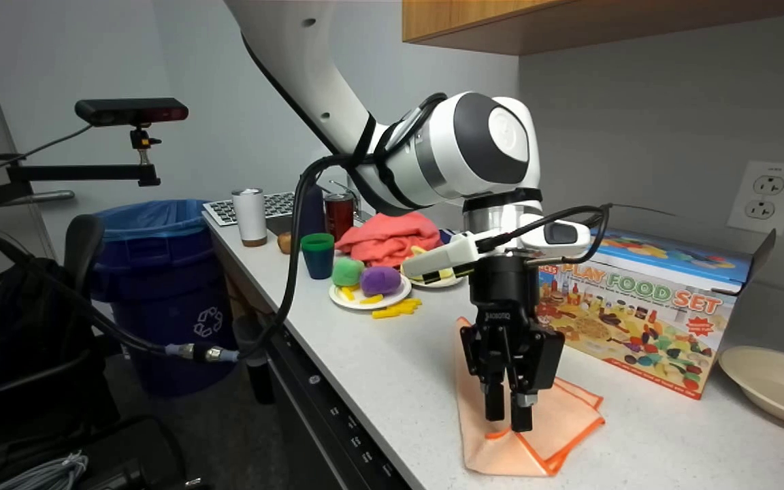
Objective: Unfold the peach towel and lay it flat on the countertop
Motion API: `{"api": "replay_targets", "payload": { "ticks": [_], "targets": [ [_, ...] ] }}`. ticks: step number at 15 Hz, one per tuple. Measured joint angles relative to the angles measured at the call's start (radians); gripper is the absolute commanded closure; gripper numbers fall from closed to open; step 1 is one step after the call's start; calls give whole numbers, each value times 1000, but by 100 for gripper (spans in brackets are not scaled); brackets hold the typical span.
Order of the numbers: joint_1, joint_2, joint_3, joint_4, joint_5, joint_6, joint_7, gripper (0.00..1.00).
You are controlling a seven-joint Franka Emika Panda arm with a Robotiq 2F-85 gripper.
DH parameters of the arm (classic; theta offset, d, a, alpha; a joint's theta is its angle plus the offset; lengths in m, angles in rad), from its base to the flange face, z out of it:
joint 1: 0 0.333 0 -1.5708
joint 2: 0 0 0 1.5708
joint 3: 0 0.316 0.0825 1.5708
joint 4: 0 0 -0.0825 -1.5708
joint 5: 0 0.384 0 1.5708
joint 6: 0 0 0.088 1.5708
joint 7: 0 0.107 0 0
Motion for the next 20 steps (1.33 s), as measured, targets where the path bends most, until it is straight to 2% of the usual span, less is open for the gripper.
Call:
{"api": "replay_targets", "payload": {
  "ticks": [1,4,11,20],
  "targets": [
    [1,-1,5,0,0,-5,4,19],
    [2,-12,18,3,8,-5,5,1],
    [2,-49,29,31,43,-4,-13,0],
    [-2,-35,29,55,65,-4,-23,0]
  ]
}}
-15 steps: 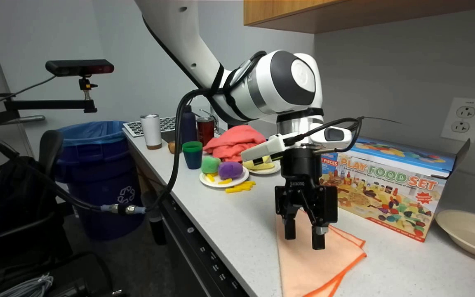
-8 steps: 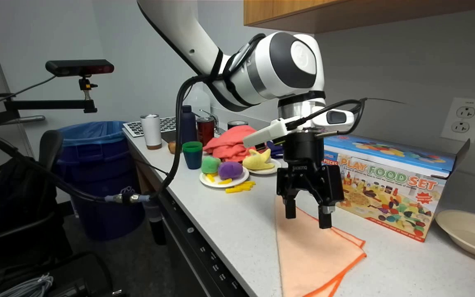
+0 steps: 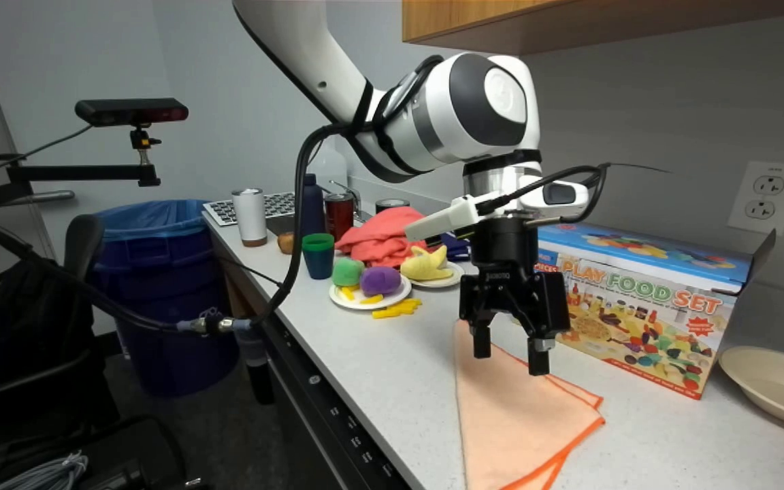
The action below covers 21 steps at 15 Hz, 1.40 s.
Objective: Unfold the peach towel and lay it flat on the countertop
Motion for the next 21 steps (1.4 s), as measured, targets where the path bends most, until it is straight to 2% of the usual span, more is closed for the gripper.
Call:
{"api": "replay_targets", "payload": {
  "ticks": [5,9,11,14,18,21],
  "targets": [
    [-57,78,-7,157,106,0,-121,3],
    [-129,172,-9,288,206,-5,-265,0],
    [-159,225,-6,340,261,-18,-342,3],
    [-193,298,2,414,327,-65,-439,0],
    [-225,360,12,484,365,-113,-520,0],
    [-235,373,13,499,366,-108,-525,0]
  ]
}}
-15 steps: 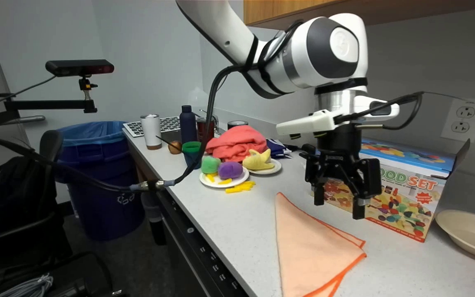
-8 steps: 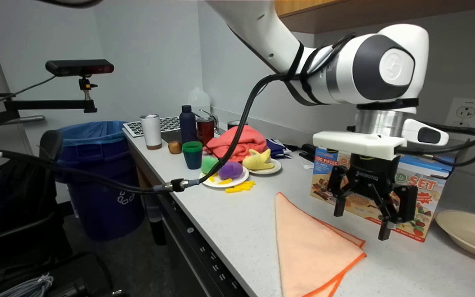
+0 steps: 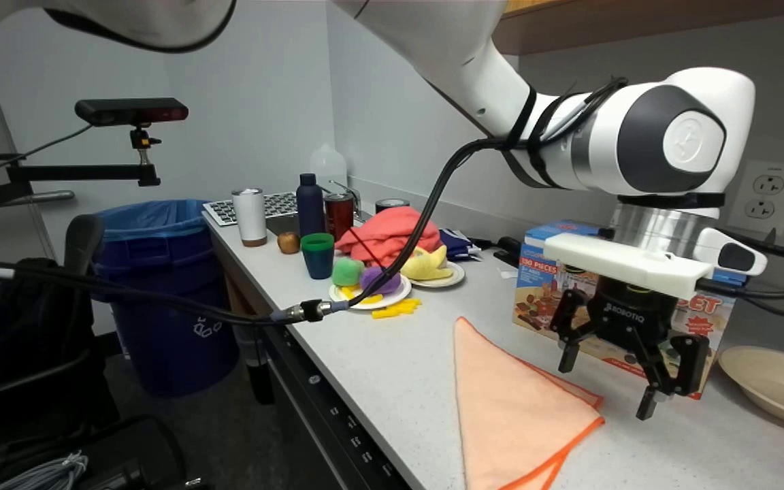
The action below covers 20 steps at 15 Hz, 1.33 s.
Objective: Unfold the peach towel and lay it flat on the countertop
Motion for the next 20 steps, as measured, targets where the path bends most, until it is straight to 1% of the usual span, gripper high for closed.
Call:
{"api": "replay_targets", "payload": {
  "ticks": [9,13,16,19,20],
  "targets": [
    [0,3,0,-3,0,7,2,0],
    [-2,25,1,-12,0,41,-7,0],
    [-2,45,8,-13,0,72,-15,4],
    [-2,58,19,-11,0,91,-21,12],
    [-2,61,22,-9,0,93,-23,18]
  ]
}}
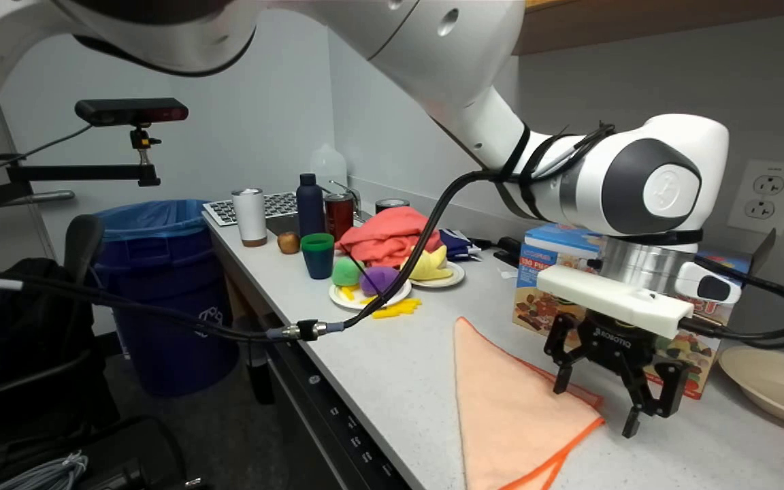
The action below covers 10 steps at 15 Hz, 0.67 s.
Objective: Unfold the peach towel and lay it flat on the countertop
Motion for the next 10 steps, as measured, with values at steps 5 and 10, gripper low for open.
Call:
{"api": "replay_targets", "payload": {
  "ticks": [5,10],
  "targets": [
    [-3,11,9,9,3,1,-9,64],
    [-15,15,13,10,26,1,-27,99]
  ]
}}
